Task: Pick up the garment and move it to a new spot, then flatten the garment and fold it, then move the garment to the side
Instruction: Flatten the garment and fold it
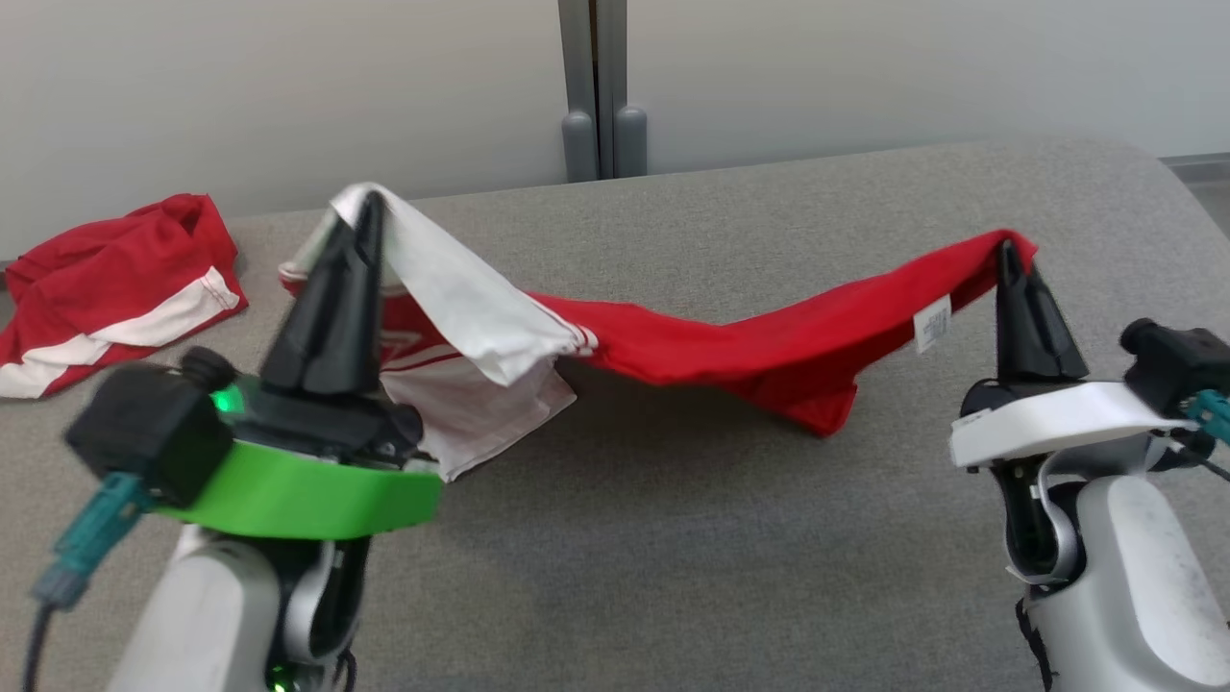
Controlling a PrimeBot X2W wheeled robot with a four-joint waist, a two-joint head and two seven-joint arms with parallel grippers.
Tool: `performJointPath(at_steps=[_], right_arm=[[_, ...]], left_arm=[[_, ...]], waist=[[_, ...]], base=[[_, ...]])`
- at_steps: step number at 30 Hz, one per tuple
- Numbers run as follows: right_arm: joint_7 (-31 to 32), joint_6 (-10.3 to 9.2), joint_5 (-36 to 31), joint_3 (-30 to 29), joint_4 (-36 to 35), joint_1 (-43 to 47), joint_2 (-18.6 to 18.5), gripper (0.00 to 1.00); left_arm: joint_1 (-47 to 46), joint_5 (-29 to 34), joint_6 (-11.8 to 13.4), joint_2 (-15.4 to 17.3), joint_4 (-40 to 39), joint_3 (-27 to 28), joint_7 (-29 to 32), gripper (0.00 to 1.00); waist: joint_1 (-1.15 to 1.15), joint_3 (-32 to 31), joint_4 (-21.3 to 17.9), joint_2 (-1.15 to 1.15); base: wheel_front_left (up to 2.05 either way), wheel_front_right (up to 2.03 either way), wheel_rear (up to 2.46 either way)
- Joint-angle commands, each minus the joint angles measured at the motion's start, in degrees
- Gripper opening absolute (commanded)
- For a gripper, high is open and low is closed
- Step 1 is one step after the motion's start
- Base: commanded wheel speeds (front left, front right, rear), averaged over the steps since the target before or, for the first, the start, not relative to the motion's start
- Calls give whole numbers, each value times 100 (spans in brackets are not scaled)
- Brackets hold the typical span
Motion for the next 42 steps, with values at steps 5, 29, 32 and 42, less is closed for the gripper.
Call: performJointPath(at_steps=[5,29,32,42], right_arm=[[425,-8,39,-187,-1838,468,-17,0],[1693,-7,-561,-117,-3061,-1410,-51,0],[1469,-7,-798,-4,-1956,-2713,-113,0],[131,-8,-1845,-565,1725,-5767,-25,0]], left_arm=[[-629,249,81,396,-1093,339,260,0],[-4032,136,-455,830,18,286,1817,0],[-4989,435,-542,771,1114,216,1584,0],[-7017,1111,-287,346,3997,223,-241,0]], waist=[[0,-143,-131,0],[0,1575,-291,0],[0,1974,-285,0],[0,2705,-44,0]], base=[[0,0,0],[0,0,0],[0,0,0],[0,0,0]])
